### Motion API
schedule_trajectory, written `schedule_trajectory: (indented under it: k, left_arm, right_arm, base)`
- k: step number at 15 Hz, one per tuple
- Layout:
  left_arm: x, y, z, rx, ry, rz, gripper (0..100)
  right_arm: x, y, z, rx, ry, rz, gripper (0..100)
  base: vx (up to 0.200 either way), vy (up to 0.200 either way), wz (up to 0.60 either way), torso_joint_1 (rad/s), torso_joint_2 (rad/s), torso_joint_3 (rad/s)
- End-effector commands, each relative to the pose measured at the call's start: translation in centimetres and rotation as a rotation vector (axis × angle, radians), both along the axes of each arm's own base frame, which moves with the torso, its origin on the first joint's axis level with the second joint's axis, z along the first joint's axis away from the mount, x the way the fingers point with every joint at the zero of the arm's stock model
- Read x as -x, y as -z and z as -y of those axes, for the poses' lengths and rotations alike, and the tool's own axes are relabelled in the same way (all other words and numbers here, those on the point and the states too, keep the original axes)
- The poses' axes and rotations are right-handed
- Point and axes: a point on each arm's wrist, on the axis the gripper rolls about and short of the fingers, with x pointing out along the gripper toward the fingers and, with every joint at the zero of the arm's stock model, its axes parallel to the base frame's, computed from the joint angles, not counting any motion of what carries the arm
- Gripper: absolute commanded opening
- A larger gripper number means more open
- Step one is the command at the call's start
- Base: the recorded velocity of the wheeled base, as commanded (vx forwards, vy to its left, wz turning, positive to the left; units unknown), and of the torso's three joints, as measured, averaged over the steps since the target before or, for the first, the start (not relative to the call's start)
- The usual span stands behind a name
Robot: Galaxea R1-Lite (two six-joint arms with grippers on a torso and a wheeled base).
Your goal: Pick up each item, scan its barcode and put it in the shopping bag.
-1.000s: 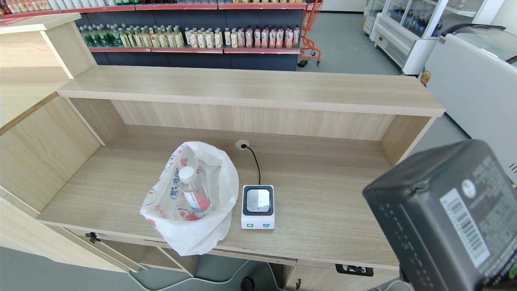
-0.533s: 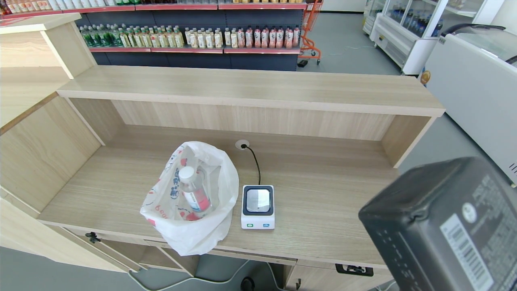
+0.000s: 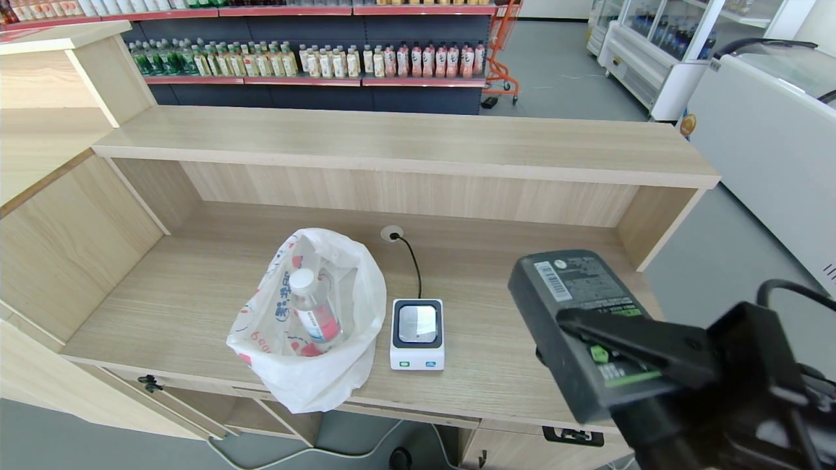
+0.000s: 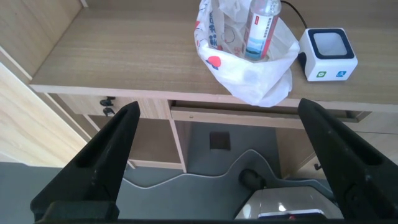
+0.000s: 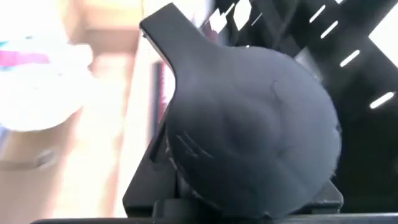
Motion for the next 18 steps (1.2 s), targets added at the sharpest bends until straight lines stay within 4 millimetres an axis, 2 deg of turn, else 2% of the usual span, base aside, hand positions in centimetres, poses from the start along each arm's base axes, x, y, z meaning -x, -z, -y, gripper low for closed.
schedule_trajectory:
  k: [1, 3, 4, 5, 8, 9, 10, 14, 15, 16, 18]
  left_arm:
    - [0.0, 0.0, 0.0, 0.0, 0.0, 0.0, 100]
    - [0.0, 0.0, 0.0, 0.0, 0.0, 0.0, 100]
    - [0.0, 0.0, 0.0, -0.001, 0.0, 0.001, 100]
    - [0.0, 0.0, 0.0, -0.001, 0.0, 0.001, 100]
    - [0.0, 0.0, 0.0, 0.0, 0.0, 0.0, 100]
    - [0.0, 0.0, 0.0, 0.0, 0.0, 0.0, 100]
    - [0.0, 0.0, 0.0, 0.0, 0.0, 0.0, 100]
    - [0.0, 0.0, 0.0, 0.0, 0.0, 0.0, 100]
    - [0.0, 0.0, 0.0, 0.0, 0.0, 0.0, 100]
    - [0.0, 0.0, 0.0, -0.001, 0.0, 0.001, 100]
    - [0.0, 0.0, 0.0, 0.0, 0.0, 0.0, 100]
  right_arm:
    - [-0.5, -0.2, 4.2, -0.187, 0.366, -0.33, 0]
    - [-0.9, 0.3, 5.6, -0.26, 0.44, -0.483, 0]
    - [-0.7, 0.5, 6.1, -0.366, 0.421, -0.652, 0]
    - [-0.7, 0.5, 6.2, -0.429, 0.412, -0.726, 0]
    - [-2.4, 0.5, 6.3, -0.762, 0.484, -0.988, 0]
    - [-3.5, -0.2, 5.8, -0.965, 0.465, -1.121, 0]
    - [-4.1, -0.8, 5.5, -1.047, 0.43, -1.173, 0]
    - [-4.1, -2.2, 3.6, -1.162, 0.245, -1.357, 0]
    - [-4.0, -2.1, 3.6, -1.167, 0.248, -1.373, 0]
    - [-3.9, -1.8, 4.0, -1.165, 0.29, -1.392, 0]
    - [-3.7, -0.8, 6.6, -1.149, 0.534, -1.379, 0]
  base:
    - [0.0, 0.0, 0.0, 0.0, 0.0, 0.0]
    - [0.0, 0.0, 0.0, 0.0, 0.0, 0.0]
    - [0.0, 0.0, 0.0, 0.0, 0.0, 0.0]
    - [0.0, 0.0, 0.0, 0.0, 0.0, 0.0]
    - [0.0, 0.0, 0.0, 0.0, 0.0, 0.0]
    - [0.0, 0.0, 0.0, 0.0, 0.0, 0.0]
    - [0.0, 0.0, 0.0, 0.0, 0.0, 0.0]
    - [0.0, 0.0, 0.0, 0.0, 0.0, 0.0]
    - [0.0, 0.0, 0.0, 0.0, 0.0, 0.0]
    - [0.0, 0.0, 0.0, 0.0, 0.0, 0.0]
    - [0.0, 0.0, 0.0, 0.0, 0.0, 0.0]
